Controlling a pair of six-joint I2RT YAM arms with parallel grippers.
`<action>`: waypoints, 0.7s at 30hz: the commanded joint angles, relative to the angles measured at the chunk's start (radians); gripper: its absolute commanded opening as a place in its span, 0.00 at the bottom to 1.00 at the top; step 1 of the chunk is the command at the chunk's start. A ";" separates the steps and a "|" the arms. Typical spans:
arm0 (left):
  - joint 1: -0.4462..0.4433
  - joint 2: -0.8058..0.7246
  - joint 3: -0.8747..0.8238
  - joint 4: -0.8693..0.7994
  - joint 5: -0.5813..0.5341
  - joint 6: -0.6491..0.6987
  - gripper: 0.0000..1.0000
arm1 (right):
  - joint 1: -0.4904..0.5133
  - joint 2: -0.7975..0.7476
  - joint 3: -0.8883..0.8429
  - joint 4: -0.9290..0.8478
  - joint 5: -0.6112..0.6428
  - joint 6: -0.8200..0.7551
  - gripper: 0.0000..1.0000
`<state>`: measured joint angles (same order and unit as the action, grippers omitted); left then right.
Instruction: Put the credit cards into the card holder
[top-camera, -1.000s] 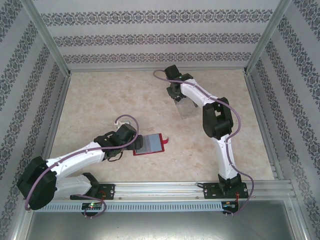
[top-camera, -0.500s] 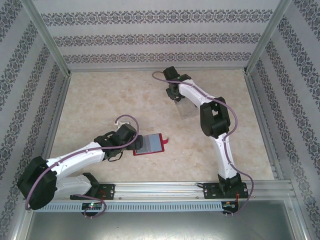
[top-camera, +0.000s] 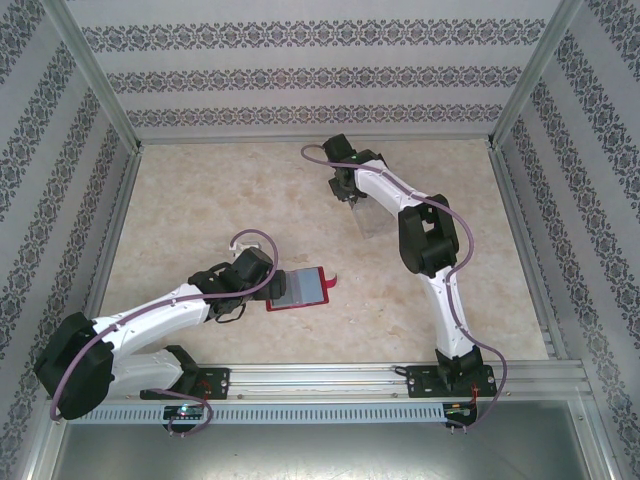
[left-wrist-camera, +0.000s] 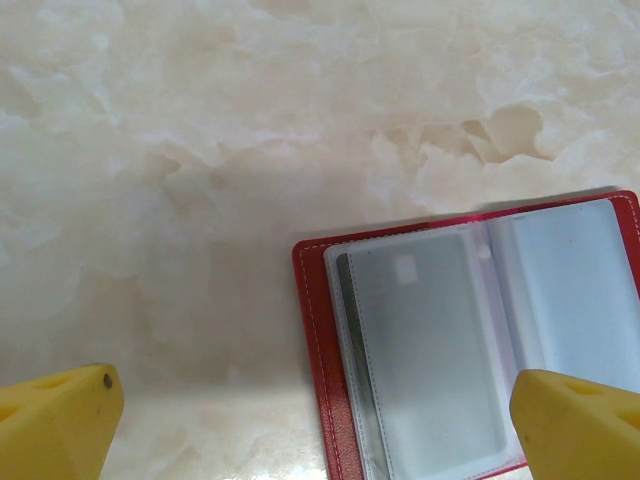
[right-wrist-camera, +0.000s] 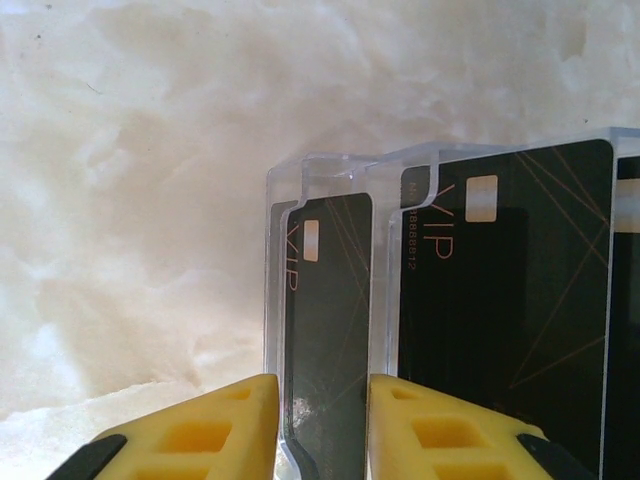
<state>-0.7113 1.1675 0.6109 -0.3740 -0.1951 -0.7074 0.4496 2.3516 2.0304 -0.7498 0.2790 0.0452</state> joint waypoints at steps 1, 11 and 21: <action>0.013 -0.018 -0.015 0.009 -0.014 0.007 1.00 | 0.005 0.009 0.042 -0.029 -0.001 0.002 0.28; 0.013 -0.016 -0.020 0.012 -0.014 0.005 1.00 | -0.005 0.027 0.081 -0.049 -0.045 0.018 0.17; 0.013 -0.020 -0.015 0.006 -0.017 0.007 1.00 | -0.008 0.044 0.087 -0.059 -0.051 0.023 0.19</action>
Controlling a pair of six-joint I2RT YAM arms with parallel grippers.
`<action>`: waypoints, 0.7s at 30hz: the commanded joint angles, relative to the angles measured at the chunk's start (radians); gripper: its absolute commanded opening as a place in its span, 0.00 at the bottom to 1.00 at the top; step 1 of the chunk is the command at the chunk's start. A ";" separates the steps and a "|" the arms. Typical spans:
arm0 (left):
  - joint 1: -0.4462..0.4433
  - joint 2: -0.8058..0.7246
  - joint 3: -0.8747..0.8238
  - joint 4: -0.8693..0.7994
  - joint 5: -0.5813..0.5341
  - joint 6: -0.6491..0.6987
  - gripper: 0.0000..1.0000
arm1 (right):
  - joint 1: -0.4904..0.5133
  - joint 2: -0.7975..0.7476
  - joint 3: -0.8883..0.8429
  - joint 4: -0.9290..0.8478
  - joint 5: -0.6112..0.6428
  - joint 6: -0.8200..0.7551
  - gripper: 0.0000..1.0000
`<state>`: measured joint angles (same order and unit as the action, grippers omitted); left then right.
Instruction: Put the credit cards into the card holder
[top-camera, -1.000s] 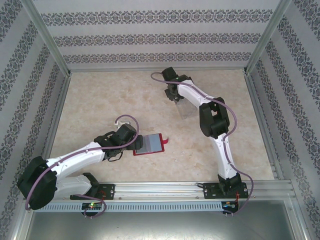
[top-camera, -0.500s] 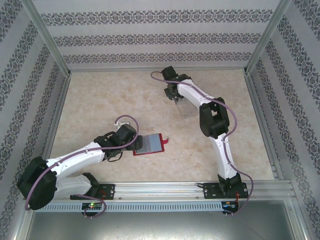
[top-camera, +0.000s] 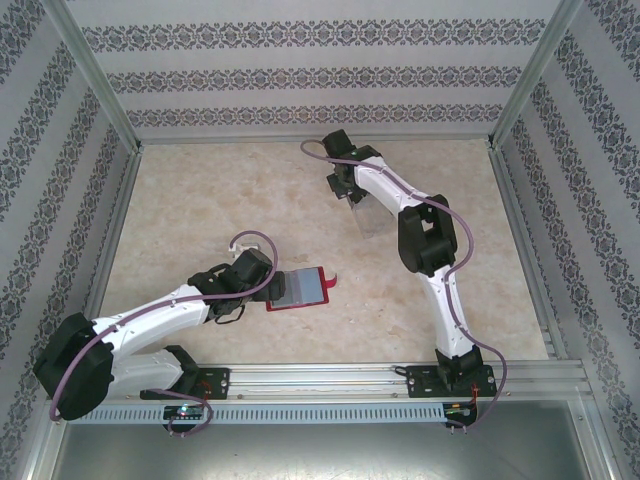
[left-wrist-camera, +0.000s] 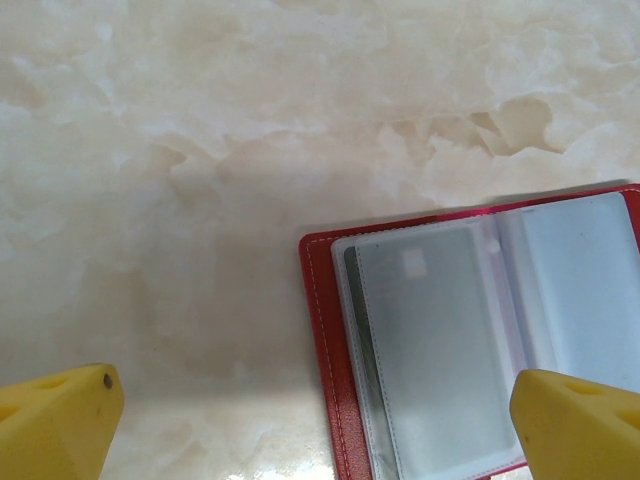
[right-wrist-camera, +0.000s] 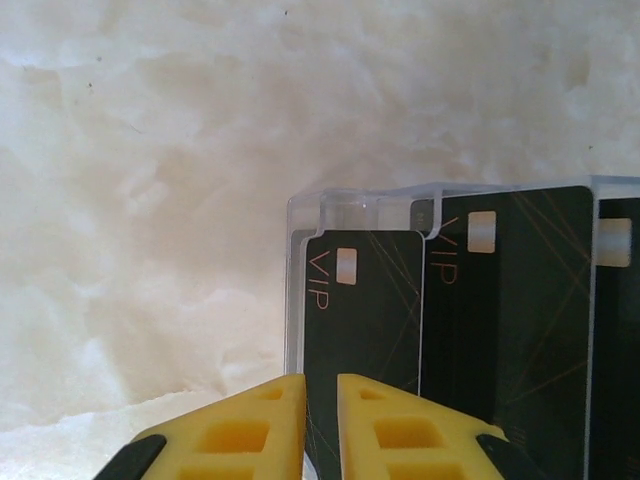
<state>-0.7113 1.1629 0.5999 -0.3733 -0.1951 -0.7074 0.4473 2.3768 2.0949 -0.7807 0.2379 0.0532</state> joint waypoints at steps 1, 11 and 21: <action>0.013 -0.016 -0.004 0.004 -0.017 0.007 1.00 | -0.008 0.013 0.017 -0.024 -0.011 0.017 0.20; 0.012 -0.003 0.004 0.012 -0.011 0.010 1.00 | -0.011 -0.048 -0.010 0.005 0.030 0.012 0.30; 0.014 -0.002 0.006 0.011 -0.009 0.013 1.00 | -0.024 -0.034 -0.018 -0.004 0.084 0.012 0.32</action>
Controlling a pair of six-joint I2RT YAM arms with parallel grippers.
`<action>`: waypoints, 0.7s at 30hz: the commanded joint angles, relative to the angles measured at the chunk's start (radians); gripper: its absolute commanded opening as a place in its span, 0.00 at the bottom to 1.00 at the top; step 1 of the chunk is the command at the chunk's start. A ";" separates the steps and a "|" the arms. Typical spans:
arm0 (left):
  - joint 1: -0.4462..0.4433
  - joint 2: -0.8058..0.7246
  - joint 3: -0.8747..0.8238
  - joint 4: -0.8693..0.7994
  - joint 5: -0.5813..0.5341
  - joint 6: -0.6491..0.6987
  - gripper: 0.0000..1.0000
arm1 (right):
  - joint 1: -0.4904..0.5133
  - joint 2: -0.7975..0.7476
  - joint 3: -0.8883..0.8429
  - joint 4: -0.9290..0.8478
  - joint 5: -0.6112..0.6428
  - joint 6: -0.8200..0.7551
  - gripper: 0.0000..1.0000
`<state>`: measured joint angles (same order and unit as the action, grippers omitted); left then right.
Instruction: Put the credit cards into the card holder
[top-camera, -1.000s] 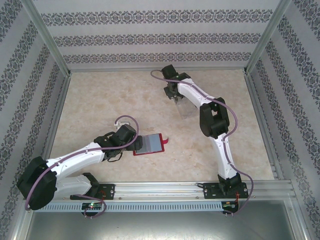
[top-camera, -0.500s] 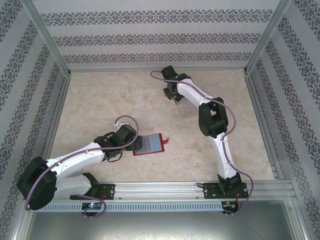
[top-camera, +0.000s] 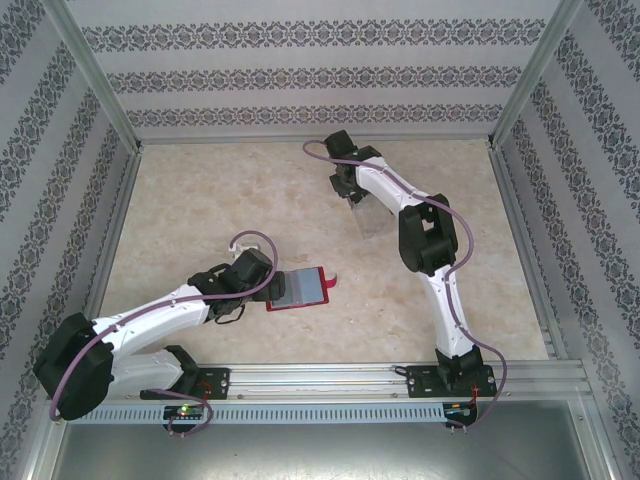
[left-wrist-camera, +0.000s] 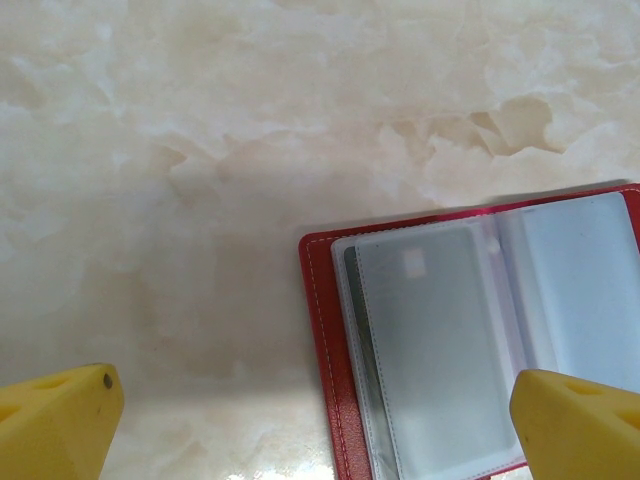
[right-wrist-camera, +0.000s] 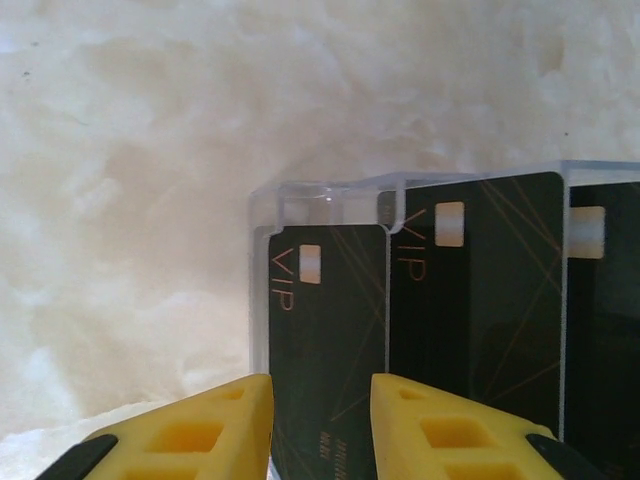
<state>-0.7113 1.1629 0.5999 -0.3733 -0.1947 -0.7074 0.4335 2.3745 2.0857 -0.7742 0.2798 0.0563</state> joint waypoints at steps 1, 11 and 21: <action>0.012 -0.002 0.005 0.012 -0.009 0.012 1.00 | -0.011 -0.029 -0.009 -0.011 0.047 0.008 0.32; 0.013 0.000 0.001 0.019 -0.011 0.010 1.00 | -0.006 0.006 0.003 -0.028 0.006 0.005 0.31; 0.013 -0.003 -0.004 0.020 -0.012 0.008 1.00 | 0.003 0.012 0.005 -0.030 -0.029 0.007 0.27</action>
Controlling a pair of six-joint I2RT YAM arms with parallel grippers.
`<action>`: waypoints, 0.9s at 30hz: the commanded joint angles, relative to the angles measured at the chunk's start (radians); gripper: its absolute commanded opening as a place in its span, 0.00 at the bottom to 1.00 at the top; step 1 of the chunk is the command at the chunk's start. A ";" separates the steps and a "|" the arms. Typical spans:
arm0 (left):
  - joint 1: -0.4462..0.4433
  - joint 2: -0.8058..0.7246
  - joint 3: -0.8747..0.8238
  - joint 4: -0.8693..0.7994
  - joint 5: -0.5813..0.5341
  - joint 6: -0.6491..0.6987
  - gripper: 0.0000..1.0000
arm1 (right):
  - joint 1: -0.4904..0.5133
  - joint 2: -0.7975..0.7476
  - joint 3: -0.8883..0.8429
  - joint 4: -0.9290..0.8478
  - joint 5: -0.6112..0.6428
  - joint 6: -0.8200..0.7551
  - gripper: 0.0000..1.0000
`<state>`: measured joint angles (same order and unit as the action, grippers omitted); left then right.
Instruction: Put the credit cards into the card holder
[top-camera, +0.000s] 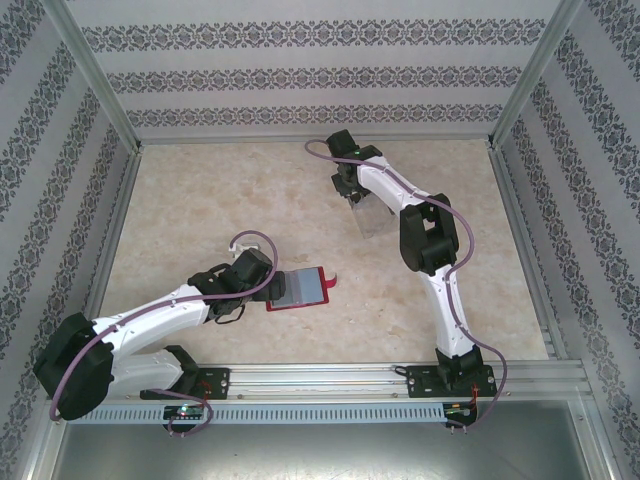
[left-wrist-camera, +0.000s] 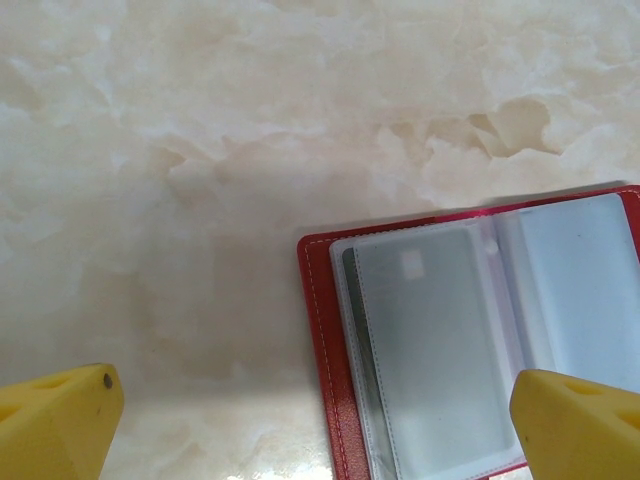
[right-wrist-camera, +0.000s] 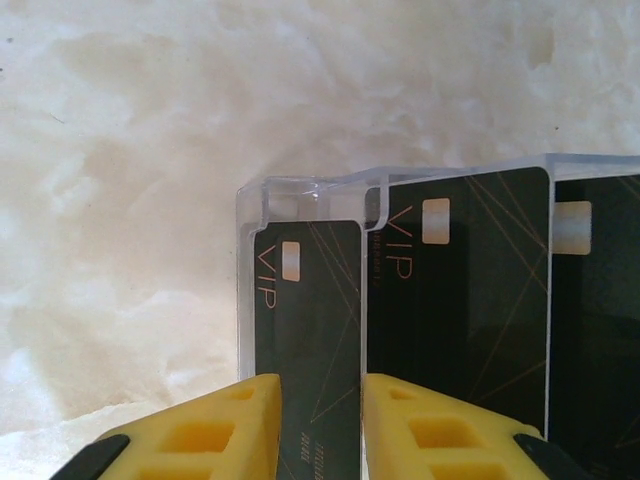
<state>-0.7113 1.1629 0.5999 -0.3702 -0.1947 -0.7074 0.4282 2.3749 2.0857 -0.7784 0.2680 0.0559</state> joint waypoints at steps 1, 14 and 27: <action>0.013 -0.004 -0.004 0.019 -0.014 0.008 1.00 | 0.009 0.011 0.006 -0.025 -0.018 0.007 0.27; 0.013 -0.012 -0.012 0.020 -0.016 0.009 1.00 | 0.003 0.024 0.032 -0.040 -0.034 0.024 0.22; 0.013 -0.014 -0.012 0.019 -0.014 0.008 1.00 | -0.014 0.022 0.052 -0.049 -0.098 0.036 0.01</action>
<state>-0.7113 1.1629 0.5995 -0.3668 -0.1951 -0.7074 0.4271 2.3829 2.1086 -0.8036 0.1967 0.0807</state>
